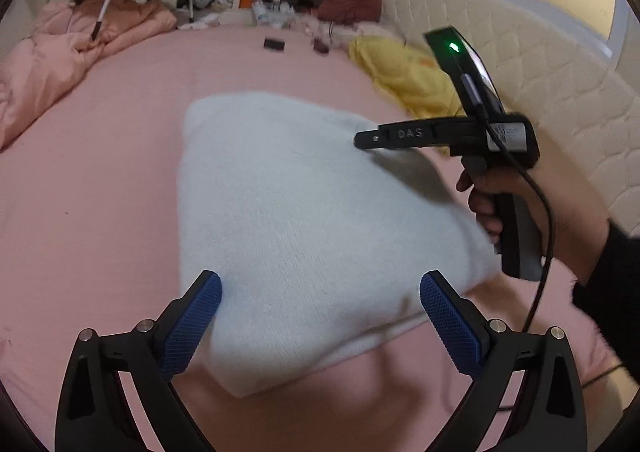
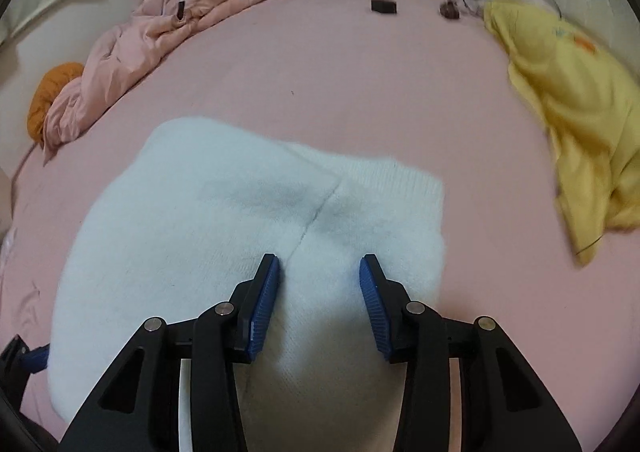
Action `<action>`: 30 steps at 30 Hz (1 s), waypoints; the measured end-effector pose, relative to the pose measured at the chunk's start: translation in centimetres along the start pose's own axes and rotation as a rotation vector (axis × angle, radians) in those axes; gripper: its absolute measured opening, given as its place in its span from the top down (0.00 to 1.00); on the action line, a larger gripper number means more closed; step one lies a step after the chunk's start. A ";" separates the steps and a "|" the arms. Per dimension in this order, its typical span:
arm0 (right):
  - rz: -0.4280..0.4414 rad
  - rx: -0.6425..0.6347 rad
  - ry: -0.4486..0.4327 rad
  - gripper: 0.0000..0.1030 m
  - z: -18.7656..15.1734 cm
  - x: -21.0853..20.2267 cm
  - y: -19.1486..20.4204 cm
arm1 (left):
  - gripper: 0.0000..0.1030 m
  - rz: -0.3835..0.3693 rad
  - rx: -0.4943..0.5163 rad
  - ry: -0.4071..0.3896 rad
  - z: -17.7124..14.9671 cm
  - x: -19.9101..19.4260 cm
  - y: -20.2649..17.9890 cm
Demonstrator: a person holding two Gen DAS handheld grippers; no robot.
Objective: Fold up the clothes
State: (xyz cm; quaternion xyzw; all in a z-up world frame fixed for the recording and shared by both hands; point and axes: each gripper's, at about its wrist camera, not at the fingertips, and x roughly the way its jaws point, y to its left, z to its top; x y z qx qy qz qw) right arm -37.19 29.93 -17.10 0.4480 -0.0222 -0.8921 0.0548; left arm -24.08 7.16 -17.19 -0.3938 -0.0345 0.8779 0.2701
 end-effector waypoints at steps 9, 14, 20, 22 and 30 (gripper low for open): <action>0.027 -0.030 -0.022 0.58 -7.4 -2.6 2.4 | 0.03 -0.057 -0.075 0.041 -1.6 1.3 1.5; 0.064 0.087 -0.077 0.58 -6.9 -5.3 1.5 | 0.03 -0.029 -0.022 0.064 -0.9 -0.2 0.2; 0.086 0.034 -0.069 0.58 -11.8 -8.9 2.7 | 0.03 -0.132 -0.104 0.051 -2.4 -1.5 1.5; 0.048 0.032 -0.030 0.58 -13.2 -6.8 2.5 | 0.03 -0.112 -0.123 0.102 -3.0 0.2 2.1; 0.048 0.066 -0.125 0.59 -13.6 -11.4 2.7 | 0.10 -0.019 -0.147 0.035 -4.0 -2.5 2.9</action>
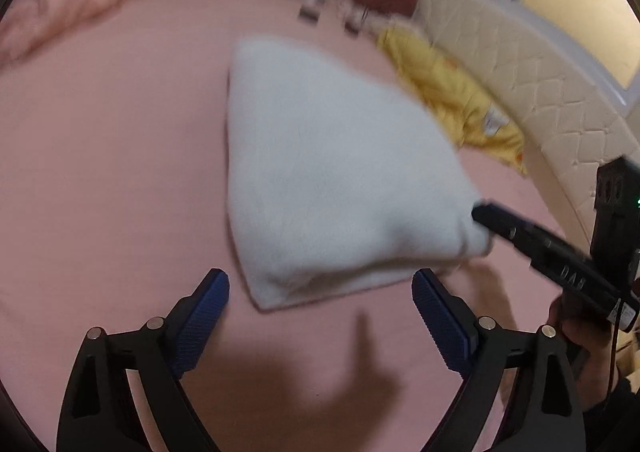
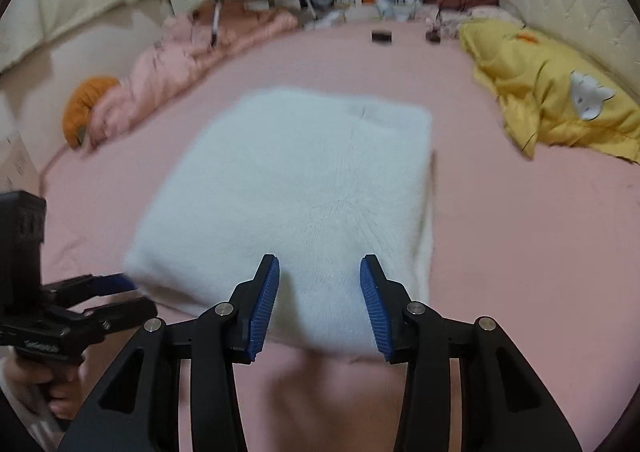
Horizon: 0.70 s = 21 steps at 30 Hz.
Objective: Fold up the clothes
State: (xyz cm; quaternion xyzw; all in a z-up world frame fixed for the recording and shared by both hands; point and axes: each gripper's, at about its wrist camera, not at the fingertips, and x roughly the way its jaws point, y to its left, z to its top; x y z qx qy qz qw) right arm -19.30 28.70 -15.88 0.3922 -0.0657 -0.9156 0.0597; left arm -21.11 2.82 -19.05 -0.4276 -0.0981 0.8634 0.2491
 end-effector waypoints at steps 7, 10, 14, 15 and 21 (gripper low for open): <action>-0.025 0.077 0.150 0.58 -4.4 3.8 -1.6 | 0.05 -0.065 0.138 -0.020 3.2 1.5 -4.4; -0.028 0.059 0.118 0.58 -5.0 2.8 -1.3 | 0.04 -0.017 0.152 0.054 2.9 4.5 -4.2; 0.027 0.131 0.023 0.58 -4.7 0.0 -2.1 | 0.04 -0.006 0.151 0.048 2.7 4.0 -4.1; 0.029 0.117 0.025 0.58 -4.6 0.0 -2.1 | 0.04 -0.003 0.164 0.029 2.6 3.3 -4.4; 0.023 0.116 0.125 0.58 -4.9 3.5 -2.3 | 0.04 0.136 0.304 0.117 2.0 5.9 -6.0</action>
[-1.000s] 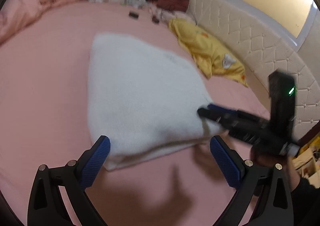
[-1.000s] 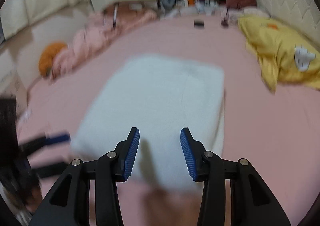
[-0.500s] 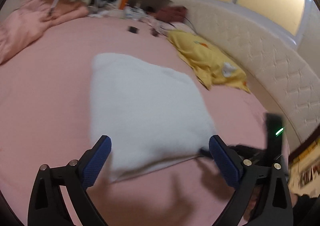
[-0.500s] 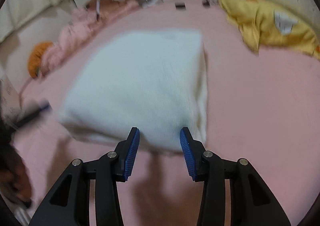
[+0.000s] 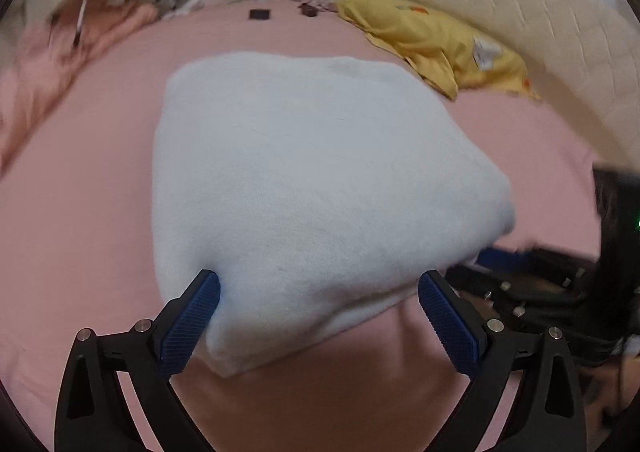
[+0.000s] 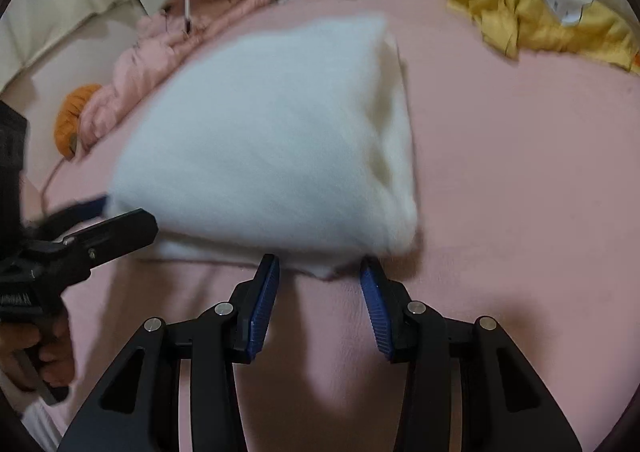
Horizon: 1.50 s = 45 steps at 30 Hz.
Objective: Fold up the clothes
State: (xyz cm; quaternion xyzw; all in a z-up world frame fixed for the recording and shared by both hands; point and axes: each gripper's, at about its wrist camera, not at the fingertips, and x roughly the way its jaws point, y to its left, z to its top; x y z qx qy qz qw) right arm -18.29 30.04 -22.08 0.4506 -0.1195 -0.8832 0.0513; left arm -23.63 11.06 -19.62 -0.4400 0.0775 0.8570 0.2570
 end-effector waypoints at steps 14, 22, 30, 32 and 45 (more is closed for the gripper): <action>-0.190 0.006 -0.309 0.23 -6.5 -15.3 6.0 | 0.02 0.334 -0.200 0.001 -7.6 -13.1 1.4; -0.184 0.012 -0.257 0.23 -10.9 -16.1 7.5 | 0.02 0.365 -0.235 0.057 -14.5 -15.7 -1.1; -0.169 -0.054 -0.385 0.23 -11.7 -18.8 8.6 | 0.02 0.420 -0.248 -0.010 -14.1 -18.8 -1.4; -0.162 -0.050 -0.394 0.23 -11.7 -19.2 8.5 | 0.02 0.428 -0.234 -0.011 -13.9 -19.0 -1.7; -0.125 -0.013 -0.374 0.23 -11.3 -18.7 7.3 | 0.02 0.447 -0.202 -0.013 -13.7 -18.6 -2.9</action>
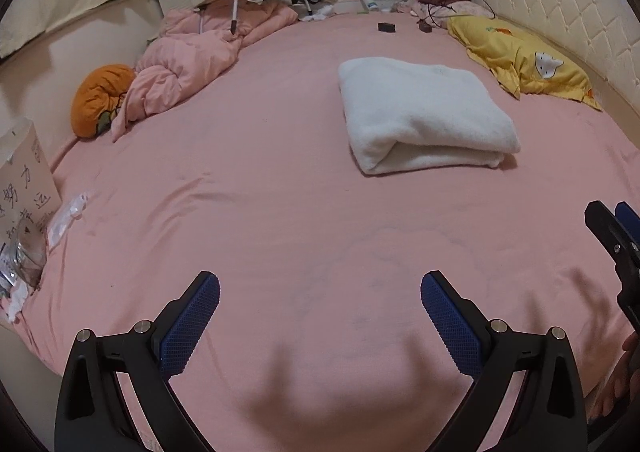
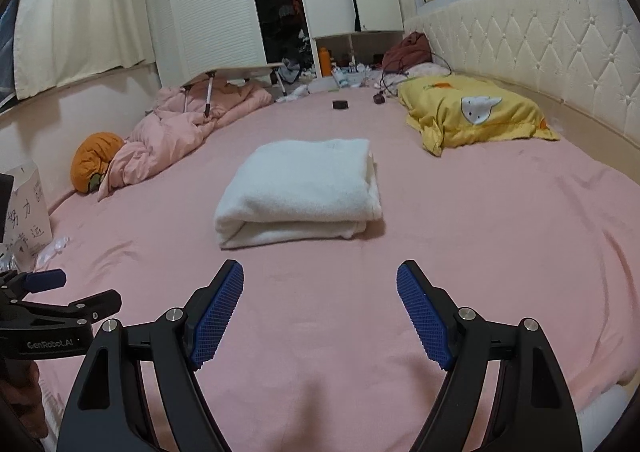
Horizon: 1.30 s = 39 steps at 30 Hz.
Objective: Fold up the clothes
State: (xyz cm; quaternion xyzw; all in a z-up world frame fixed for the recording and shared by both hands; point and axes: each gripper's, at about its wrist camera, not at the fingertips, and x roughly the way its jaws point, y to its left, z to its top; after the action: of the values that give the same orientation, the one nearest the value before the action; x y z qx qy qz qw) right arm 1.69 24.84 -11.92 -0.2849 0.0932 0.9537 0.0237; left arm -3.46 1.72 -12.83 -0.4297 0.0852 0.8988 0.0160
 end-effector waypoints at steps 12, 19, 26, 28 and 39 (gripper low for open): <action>-0.007 0.028 0.020 0.23 0.7 2.3 -1.8 | 0.02 0.027 0.073 0.030 0.9 2.4 -2.4; 0.020 0.064 0.067 0.23 0.6 3.8 -2.3 | 0.02 -0.125 0.022 0.056 2.4 4.3 -3.5; 0.026 0.045 0.075 0.23 0.5 4.5 -1.7 | 0.02 -0.182 -0.065 0.057 6.2 7.9 -5.0; 0.030 0.036 0.084 0.23 0.4 4.8 -1.5 | 0.02 -0.181 -0.066 0.038 7.5 8.7 -5.5; 0.022 0.023 0.106 0.23 0.1 6.0 -1.2 | 0.02 -0.173 -0.067 0.012 10.8 11.0 -6.8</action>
State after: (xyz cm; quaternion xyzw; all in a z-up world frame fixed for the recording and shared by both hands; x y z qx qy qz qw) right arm -3.27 25.98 -15.30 -0.3336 0.1085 0.9364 0.0116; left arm -18.01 9.74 -15.68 -0.4411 0.0179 0.8938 0.0786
